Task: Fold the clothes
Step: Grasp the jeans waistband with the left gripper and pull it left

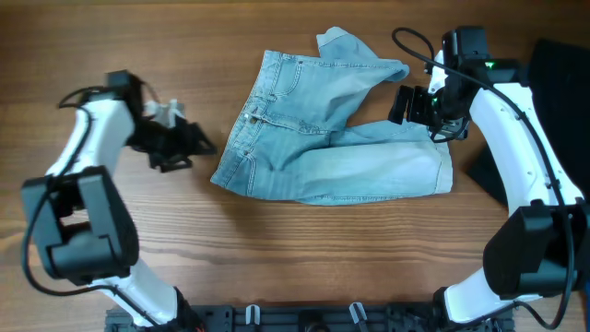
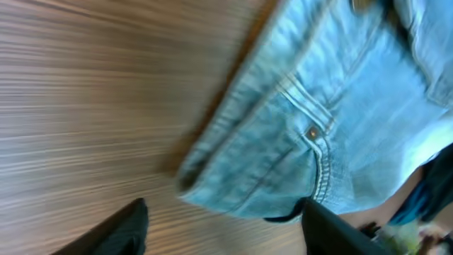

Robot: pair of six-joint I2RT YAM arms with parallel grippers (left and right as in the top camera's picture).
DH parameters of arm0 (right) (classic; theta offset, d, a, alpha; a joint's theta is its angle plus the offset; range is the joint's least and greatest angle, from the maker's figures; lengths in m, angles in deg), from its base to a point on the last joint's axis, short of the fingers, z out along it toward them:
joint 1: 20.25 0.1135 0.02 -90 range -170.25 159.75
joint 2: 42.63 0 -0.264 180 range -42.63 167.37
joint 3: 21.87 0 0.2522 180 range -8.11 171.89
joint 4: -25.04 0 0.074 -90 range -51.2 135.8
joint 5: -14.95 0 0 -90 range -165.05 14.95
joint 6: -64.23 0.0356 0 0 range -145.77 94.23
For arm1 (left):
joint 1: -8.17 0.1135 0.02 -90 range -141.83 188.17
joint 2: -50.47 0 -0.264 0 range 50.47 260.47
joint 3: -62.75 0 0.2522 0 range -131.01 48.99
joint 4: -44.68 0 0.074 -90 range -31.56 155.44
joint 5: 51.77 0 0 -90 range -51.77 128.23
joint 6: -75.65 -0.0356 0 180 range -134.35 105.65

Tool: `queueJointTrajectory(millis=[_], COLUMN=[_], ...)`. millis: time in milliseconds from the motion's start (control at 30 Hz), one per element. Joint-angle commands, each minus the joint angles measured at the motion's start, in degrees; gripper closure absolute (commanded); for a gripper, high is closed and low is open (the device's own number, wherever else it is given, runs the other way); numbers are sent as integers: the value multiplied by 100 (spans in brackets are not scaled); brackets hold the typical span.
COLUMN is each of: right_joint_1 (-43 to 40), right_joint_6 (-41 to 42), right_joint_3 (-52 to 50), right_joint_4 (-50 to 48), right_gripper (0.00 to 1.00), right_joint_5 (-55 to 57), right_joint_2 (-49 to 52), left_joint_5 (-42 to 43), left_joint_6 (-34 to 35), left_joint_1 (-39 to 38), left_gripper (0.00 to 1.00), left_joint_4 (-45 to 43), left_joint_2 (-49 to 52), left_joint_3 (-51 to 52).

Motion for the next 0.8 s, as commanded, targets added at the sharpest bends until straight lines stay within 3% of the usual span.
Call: queueJointTrajectory(millis=[0,67,267,367,467,600,767], right_joint_1=[-68,-162,-391,-511,-658,-765,-726], right_joint_6=[85,85,83,85,87,85,85], right_joint_3=[-4,-4,-4,-4,-4,-13,-619], right_joint_4=[15,17,-2,-7,-50,-122,-774], right_gripper=[0,1,0,0,1,0,0], right_joint_5=[-111,-111,-111,-109,-109,-101,26], right_joint_2=[-31,-31,-31,-31,-31,-26,-17], left_joint_5=[-81,-184,-1051,-1550,-2264,-3657,-3449], left_joint_6=[166,295,608,933,1495,2389,2321], left_joint_1=[-597,-809,-1113,-1202,-1231,-1010,-299], left_gripper=[26,27,40,62,94,96,96], left_joint_4=[-323,-457,-509,-632,-640,-260,-59], left_joint_2=[197,310,603,686,732,737,737], left_joint_3=[361,439,450,509,535,535,533])
